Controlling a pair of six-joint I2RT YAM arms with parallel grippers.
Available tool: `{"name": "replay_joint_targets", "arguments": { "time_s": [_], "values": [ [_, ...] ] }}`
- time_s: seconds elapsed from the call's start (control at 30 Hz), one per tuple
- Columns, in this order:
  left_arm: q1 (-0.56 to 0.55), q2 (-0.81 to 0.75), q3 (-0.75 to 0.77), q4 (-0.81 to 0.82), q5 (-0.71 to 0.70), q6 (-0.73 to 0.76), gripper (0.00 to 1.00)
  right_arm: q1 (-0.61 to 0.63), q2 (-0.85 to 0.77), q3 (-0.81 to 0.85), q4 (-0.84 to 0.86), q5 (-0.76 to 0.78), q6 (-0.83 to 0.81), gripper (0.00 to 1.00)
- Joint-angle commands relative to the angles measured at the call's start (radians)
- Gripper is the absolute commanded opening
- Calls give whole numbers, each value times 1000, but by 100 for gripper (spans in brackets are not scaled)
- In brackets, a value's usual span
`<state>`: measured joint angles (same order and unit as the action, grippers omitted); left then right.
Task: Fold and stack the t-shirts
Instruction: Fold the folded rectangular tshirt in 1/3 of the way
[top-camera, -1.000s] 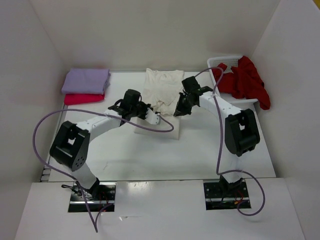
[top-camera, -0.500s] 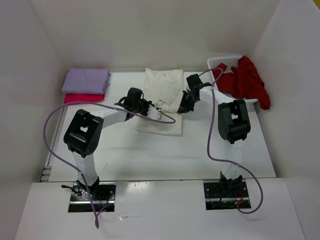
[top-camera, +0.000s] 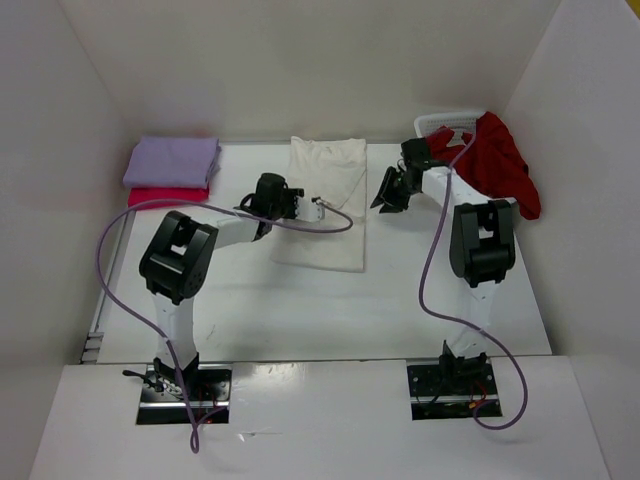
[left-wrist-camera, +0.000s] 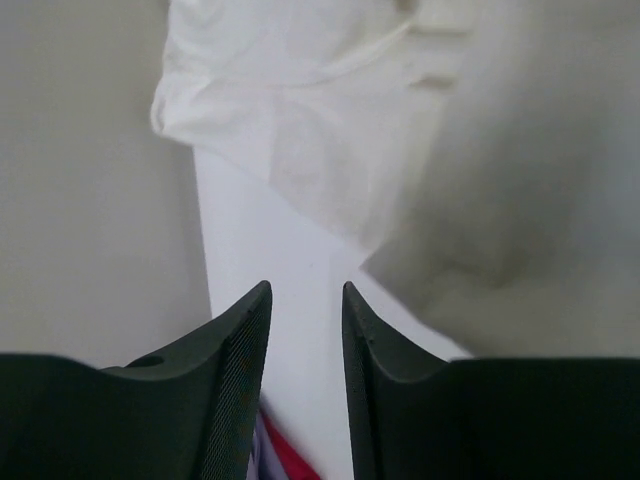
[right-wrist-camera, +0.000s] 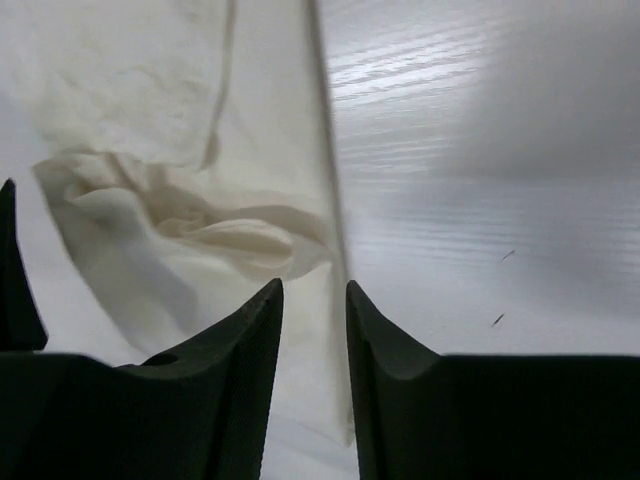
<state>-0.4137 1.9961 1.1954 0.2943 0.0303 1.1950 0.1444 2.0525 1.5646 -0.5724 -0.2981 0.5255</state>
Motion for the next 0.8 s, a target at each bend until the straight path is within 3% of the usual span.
{"name": "replay_joint_targets", "arguments": {
  "time_s": [0.0,0.07,0.1,0.13,0.27,0.47,0.53,0.63,0.77],
  "values": [
    [13,-16,64,54,-119,-116,42,30,-150,-6,55,31,-81,36],
    [23,-37,90,31,-165,-150,45,61,-160,-47,55,21,-91,19],
    [23,-54,107,20,-179,-191,48,73,-160,-60,55,11,-91,5],
    [35,-75,145,2,-191,-216,48,96,-160,-72,55,-7,-91,1],
    [49,-160,188,-235,-110,-244,55,174,-80,-38,46,-87,-104,0],
    [29,-267,66,-516,12,-255,56,198,119,61,89,-118,-61,0],
    [4,-305,17,-599,55,-223,58,198,205,167,50,-82,-71,0],
    [-63,-359,-60,-659,71,-117,62,198,256,305,6,13,-81,0],
    [-132,-413,-230,-623,71,12,67,198,291,435,-47,68,-90,0]
  ]
}}
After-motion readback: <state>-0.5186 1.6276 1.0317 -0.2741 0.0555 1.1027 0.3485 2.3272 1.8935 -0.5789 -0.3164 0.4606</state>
